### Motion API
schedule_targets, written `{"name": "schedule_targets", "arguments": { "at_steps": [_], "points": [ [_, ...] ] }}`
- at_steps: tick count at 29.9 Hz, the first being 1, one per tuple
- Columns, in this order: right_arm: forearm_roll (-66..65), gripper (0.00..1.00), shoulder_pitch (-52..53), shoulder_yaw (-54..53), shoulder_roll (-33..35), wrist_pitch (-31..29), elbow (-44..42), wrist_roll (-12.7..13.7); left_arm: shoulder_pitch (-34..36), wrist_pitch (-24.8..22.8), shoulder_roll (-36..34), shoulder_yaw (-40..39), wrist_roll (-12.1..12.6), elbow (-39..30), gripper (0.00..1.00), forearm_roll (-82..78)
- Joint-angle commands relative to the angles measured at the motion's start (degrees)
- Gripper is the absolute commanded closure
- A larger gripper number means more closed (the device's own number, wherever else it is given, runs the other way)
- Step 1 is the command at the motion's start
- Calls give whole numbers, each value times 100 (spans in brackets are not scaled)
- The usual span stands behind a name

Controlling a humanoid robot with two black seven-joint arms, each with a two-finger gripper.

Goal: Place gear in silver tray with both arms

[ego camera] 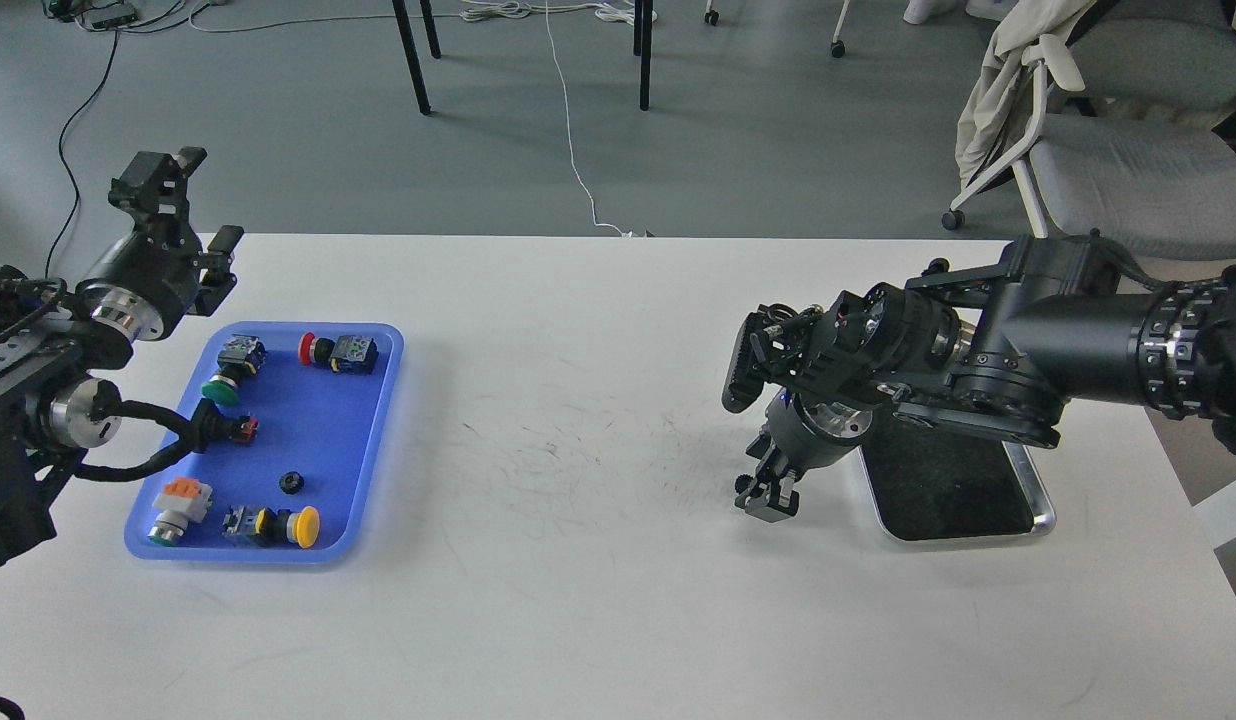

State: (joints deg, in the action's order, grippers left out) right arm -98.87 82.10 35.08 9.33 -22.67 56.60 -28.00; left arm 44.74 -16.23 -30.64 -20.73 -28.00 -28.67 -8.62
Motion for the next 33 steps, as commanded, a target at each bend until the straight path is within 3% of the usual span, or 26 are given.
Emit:
{"name": "schedule_targets", "arguments": {
  "at_steps": [1,33],
  "points": [
    [-9,43,-27,16,-1,-9,-9,0,0,5,14,-2,0,2,2,0],
    [-18,61,-27,34,-168,-53,-70,0,-53,-3,23,-10,0,81,2,35]
  ]
}}
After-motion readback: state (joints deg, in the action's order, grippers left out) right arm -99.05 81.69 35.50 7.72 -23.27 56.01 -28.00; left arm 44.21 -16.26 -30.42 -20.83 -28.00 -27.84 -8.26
